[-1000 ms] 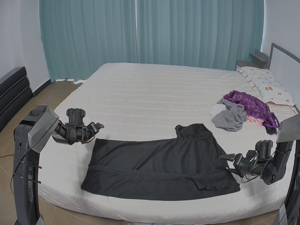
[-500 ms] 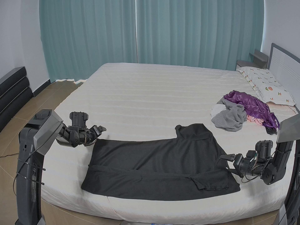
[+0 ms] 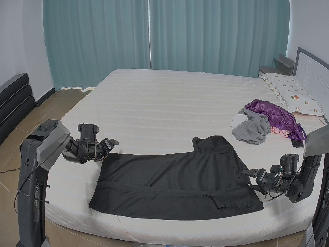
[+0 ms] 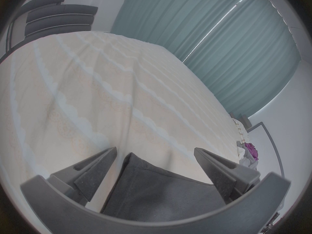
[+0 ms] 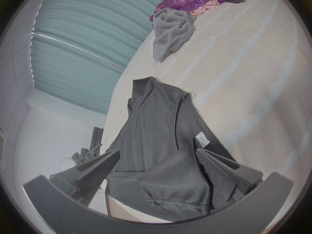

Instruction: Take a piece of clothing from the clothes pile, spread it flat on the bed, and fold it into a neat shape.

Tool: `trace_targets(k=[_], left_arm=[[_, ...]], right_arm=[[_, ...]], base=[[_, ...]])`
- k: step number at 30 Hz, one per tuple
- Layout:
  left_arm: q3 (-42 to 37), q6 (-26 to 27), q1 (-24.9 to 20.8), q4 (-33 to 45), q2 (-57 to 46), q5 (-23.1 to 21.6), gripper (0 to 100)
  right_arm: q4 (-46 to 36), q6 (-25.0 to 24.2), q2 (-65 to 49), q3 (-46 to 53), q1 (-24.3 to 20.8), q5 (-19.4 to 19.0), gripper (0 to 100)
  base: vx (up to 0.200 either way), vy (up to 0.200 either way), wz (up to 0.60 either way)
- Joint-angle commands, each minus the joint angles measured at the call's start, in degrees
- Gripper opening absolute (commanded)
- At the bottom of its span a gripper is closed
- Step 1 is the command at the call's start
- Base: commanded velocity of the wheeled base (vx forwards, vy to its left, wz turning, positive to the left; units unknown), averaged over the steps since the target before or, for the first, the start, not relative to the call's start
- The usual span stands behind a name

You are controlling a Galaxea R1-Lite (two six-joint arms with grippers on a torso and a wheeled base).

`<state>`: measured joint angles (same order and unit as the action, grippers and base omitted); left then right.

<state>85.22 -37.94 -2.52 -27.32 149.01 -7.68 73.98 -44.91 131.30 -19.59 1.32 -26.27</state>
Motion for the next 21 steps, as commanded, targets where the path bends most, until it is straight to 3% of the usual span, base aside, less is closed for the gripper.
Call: trace_targets(k=[1,6,21], left_arm=[[-1.6,0.1,0.1,-2.0,-1.5,0.1,100],[-4.6,-0.1,0.0,-7.4,-2.1,-0.1,100],[-3.0,1.1,-0.7,-7.2,0.8,-0.6,100]], right_arm=[[0.0,0.0,0.1,0.0,0.0,0.0,100],[0.0,0.0,0.1,0.0,0.0,-0.1,100],[0.1,0.1,0.1,0.2,0.0,-0.1,100]], base=[[0.0,0.0,0.0],[0.0,0.0,0.0],[0.0,0.0,0.0]])
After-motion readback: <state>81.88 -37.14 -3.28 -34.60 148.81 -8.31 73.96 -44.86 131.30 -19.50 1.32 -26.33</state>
